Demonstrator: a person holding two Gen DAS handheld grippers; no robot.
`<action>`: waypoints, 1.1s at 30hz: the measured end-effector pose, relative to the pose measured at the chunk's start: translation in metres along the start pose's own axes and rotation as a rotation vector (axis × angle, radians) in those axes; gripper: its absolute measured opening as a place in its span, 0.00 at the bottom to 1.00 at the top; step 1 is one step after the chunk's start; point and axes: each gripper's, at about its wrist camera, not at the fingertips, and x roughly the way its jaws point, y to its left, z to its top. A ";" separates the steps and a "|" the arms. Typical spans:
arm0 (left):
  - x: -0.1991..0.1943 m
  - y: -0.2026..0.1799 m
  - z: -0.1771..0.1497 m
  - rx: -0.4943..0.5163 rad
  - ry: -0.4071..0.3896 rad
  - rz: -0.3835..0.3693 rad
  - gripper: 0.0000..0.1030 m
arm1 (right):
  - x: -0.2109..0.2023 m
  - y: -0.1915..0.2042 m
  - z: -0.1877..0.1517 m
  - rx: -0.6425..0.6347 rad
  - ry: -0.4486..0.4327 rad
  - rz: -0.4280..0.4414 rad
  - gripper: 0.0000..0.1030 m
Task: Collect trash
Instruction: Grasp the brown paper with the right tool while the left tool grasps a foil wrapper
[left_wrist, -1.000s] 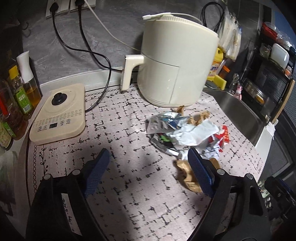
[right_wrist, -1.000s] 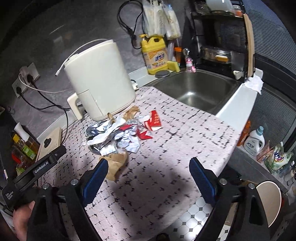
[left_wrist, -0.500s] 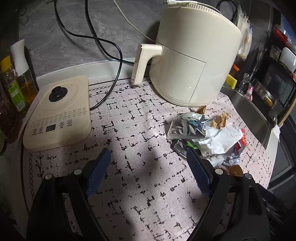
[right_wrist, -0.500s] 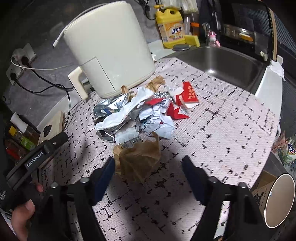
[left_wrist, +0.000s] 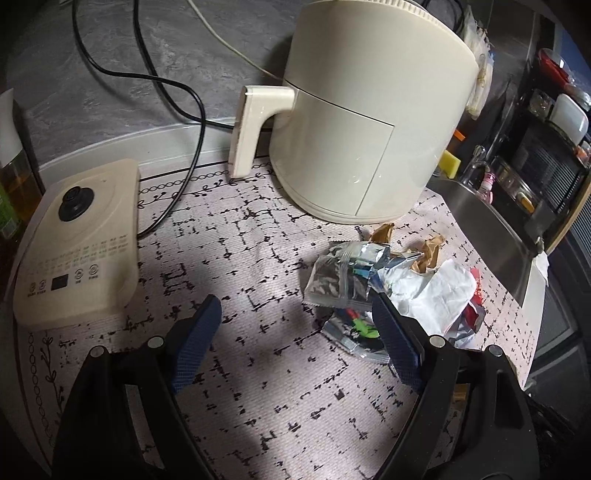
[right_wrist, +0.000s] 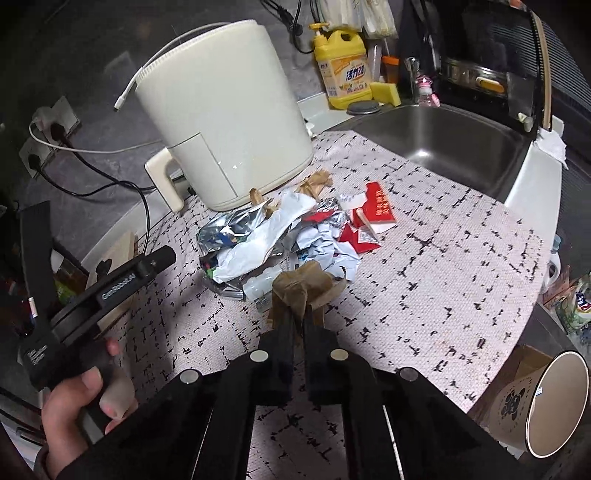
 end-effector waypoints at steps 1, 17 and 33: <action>0.002 -0.001 0.001 0.000 0.002 -0.002 0.80 | -0.002 -0.002 0.000 0.006 -0.006 -0.006 0.05; 0.046 -0.030 0.010 0.042 0.066 -0.005 0.68 | -0.020 -0.045 0.004 0.109 -0.058 -0.101 0.05; 0.015 -0.017 0.016 -0.009 -0.012 0.079 0.03 | -0.038 -0.045 0.000 0.075 -0.061 -0.064 0.05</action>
